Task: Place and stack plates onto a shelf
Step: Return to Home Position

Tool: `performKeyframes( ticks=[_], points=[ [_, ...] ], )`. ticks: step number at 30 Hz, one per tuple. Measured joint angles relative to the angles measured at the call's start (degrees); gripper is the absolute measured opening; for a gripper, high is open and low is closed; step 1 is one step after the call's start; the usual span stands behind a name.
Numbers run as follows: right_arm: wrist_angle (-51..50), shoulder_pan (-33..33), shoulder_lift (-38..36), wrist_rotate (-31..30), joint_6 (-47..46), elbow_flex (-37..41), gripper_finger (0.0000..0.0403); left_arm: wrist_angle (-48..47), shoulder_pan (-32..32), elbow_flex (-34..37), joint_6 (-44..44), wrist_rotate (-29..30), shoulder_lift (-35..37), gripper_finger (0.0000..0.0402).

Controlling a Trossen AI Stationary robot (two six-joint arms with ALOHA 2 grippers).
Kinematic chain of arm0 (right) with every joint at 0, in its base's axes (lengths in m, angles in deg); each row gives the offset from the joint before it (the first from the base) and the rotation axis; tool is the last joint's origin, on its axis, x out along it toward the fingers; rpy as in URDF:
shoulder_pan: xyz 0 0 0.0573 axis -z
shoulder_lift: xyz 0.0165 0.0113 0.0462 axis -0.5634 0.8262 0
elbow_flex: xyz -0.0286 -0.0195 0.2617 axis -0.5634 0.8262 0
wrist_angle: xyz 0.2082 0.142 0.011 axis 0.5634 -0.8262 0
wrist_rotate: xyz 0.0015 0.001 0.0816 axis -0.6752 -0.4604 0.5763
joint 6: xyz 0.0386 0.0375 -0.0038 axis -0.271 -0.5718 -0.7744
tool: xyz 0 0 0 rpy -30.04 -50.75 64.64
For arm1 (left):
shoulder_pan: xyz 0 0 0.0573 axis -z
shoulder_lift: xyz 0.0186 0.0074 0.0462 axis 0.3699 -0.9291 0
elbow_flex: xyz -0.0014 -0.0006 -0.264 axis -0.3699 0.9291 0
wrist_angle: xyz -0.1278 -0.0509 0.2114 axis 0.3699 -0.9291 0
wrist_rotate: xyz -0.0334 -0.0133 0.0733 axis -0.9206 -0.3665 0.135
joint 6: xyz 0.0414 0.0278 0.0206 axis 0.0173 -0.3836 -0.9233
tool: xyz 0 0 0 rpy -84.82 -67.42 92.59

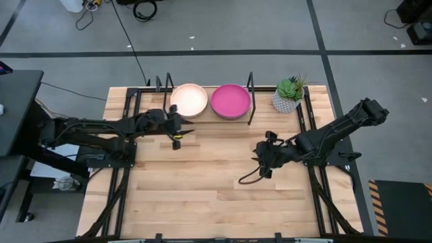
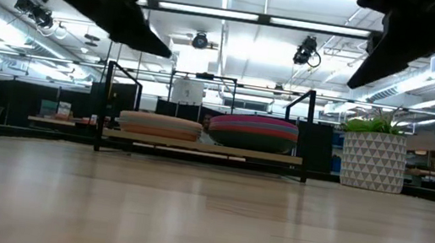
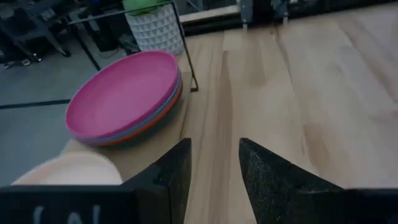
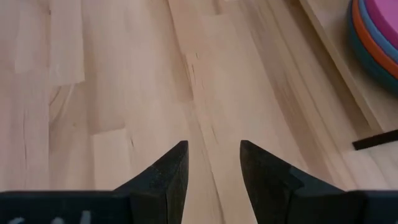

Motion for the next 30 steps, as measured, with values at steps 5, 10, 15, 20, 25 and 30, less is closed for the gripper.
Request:
performKeyframes(
  ticks=[5, 10, 15, 20, 25, 30],
  points=[
    [6.3, 2.0, -5.6, 1.0, 2.8, 5.9, 0.0151, 3.4, 1.1, 5.7, 4.4, -0.1, 8.3, 0.0141],
    [17.7, 3.9, -11.1, 0.8, 8.9, 12.6, 0.0151, 4.1, 4.2, 10.3, 8.0, -0.1, 17.1, 0.0141],
    [31.0, 8.0, -16.0, 3.6, 12.8, 20.0, 0.0151, 9.3, 7.1, 16.3, 8.7, 0.3, 25.8, 0.0141],
    [34.4, 12.3, -20.7, 3.8, 12.5, 24.6, 0.0149, 16.6, 8.7, 21.7, 8.7, 0.9, 32.0, 0.0141],
    [37.4, 15.3, -25.5, 3.7, 12.0, 27.3, 0.0144, 22.2, 10.7, 25.7, 6.8, 2.2, 35.6, 0.0141],
    [41.3, 16.3, -28.4, 4.0, 12.0, 29.0, 0.0139, 27.0, 12.9, 29.5, 6.8, 2.6, 38.8, 0.0141]
  ],
)
